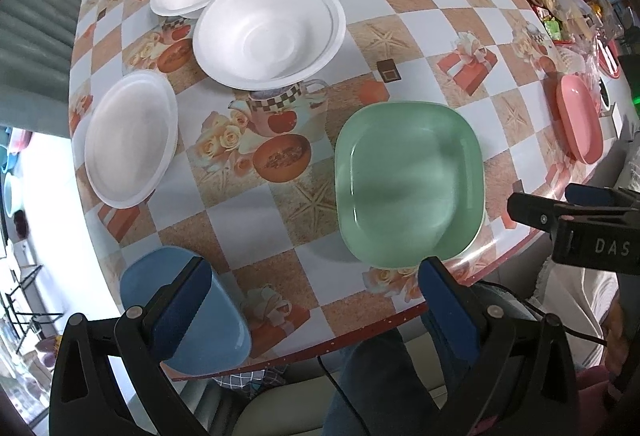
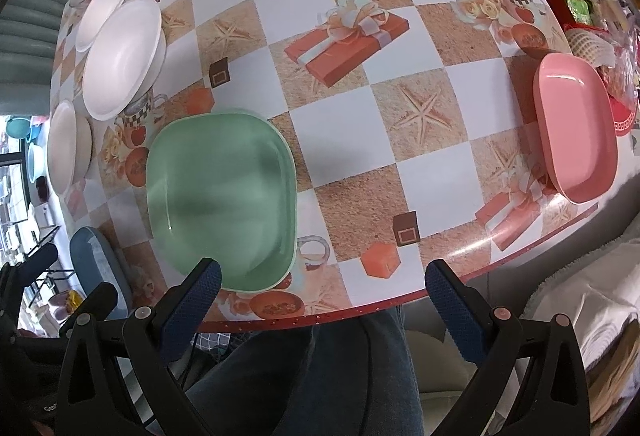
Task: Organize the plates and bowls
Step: 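Move both grippers toward the green square plate's rim, then close both grippers on the green square plate's rim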
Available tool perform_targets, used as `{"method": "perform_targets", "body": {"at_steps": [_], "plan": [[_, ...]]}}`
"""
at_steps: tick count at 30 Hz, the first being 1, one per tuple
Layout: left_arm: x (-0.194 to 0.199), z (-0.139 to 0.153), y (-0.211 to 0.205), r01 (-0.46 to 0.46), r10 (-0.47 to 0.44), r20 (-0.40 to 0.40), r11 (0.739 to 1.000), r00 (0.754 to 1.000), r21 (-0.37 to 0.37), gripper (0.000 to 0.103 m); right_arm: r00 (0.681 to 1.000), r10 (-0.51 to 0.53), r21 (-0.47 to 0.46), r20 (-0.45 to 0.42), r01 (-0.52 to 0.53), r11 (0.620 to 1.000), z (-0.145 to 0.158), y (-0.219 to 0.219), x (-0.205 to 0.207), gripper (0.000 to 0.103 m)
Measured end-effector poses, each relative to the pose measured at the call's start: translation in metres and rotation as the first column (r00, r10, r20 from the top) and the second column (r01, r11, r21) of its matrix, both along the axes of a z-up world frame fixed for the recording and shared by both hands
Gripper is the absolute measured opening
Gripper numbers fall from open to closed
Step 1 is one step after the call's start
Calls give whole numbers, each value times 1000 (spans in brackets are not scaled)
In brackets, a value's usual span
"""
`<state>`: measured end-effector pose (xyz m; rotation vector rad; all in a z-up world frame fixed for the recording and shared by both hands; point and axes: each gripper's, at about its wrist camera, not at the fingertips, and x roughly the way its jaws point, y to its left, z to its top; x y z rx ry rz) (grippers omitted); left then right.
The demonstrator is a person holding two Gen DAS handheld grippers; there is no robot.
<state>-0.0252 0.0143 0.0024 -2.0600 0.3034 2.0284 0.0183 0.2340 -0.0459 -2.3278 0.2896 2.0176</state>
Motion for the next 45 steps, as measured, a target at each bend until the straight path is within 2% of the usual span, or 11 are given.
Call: {"method": "perform_targets", "body": {"at_steps": [7,14,22,33,45], "plan": [[0,-5,6,25,-25,1,999,1000,-21,103,1000,-15,-5,24,15,1000,-8,5,1,102],[-1,-24,13,35,-35,24,999,999,-24,103,998,-2,-5,56,2,1000,-19,2,4,102],[-6,-41,8,-7,7,33,1000,999,-7,103,997,0,7,78,0,1000,-31,3,0,102],[-28,-76,17,-15,15,-1,997,1000,-70,103,993,-31,59,112,24,998,-61,8,-15,102],[-59,-120,32,-81,81,-8,996,997,-29,103,992,-20,94,124,8,996,-85,-1,-23,102]]}}
